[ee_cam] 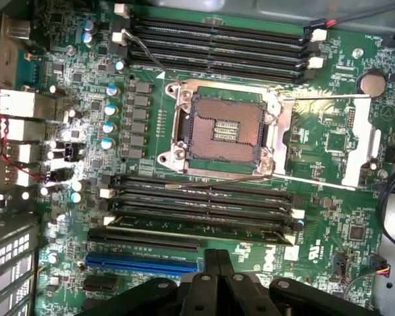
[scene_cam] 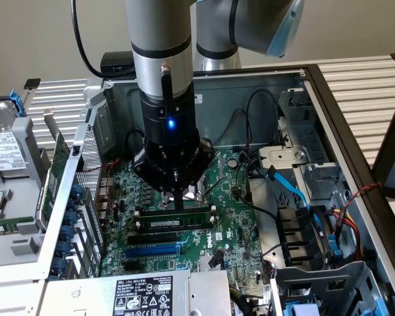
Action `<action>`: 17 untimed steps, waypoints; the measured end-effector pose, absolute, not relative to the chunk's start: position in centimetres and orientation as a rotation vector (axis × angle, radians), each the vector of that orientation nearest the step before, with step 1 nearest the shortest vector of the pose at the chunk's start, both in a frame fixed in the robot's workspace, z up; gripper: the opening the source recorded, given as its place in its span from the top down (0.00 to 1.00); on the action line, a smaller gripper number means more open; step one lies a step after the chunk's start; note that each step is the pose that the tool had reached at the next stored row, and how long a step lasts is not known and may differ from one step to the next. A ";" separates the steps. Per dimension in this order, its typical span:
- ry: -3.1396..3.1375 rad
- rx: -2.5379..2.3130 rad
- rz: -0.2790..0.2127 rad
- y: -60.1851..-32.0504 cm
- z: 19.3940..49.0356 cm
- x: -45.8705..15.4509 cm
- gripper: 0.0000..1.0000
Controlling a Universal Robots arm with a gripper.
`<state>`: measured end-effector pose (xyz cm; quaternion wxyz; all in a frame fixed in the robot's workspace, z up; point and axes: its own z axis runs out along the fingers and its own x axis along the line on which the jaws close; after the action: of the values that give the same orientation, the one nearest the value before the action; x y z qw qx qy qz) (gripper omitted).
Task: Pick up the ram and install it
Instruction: 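Press down the ram until it locks into place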
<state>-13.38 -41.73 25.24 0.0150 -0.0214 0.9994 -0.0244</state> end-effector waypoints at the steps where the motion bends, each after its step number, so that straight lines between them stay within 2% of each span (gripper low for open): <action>1: 3.111 -0.044 -0.076 -41.7 25.2 -13.4 0.89; 17: 3.111 0.125 -0.078 -41.7 25.2 -13.4 0.89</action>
<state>-13.38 -41.74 25.24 0.0134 0.0401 0.9988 -0.0250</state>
